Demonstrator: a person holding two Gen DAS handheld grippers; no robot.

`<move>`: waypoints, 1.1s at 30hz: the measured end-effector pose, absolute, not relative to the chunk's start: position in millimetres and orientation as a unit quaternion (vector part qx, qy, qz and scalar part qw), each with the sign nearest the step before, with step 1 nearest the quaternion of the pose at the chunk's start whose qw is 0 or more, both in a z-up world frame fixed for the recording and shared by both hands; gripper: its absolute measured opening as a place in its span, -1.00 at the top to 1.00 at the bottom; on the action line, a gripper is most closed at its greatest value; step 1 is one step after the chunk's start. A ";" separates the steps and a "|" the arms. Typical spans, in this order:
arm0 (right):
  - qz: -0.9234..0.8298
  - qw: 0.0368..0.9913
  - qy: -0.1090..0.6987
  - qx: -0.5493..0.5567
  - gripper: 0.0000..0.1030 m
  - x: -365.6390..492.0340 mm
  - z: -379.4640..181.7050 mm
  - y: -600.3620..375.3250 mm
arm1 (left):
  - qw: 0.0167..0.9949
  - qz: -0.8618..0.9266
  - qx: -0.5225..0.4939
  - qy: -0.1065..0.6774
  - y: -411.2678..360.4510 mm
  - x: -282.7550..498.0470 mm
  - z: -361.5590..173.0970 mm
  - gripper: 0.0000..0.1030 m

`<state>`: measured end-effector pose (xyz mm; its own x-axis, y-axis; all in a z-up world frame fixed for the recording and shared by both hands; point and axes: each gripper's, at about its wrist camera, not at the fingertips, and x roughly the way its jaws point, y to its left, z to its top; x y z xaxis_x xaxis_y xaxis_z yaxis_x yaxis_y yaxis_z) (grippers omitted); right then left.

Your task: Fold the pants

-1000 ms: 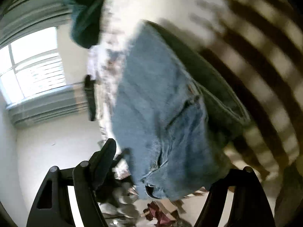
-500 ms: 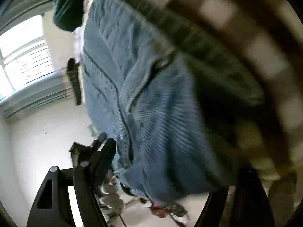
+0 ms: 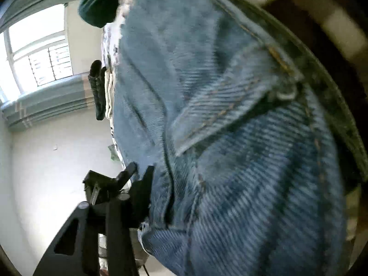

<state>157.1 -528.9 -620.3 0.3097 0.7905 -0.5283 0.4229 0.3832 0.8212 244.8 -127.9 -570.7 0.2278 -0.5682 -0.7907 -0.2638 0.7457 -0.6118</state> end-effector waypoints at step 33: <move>0.206 0.710 0.517 0.432 0.34 493.9 -375.0 -247.3 | 0.787 -0.126 -0.345 0.496 110.0 525.7 -351.5 0.57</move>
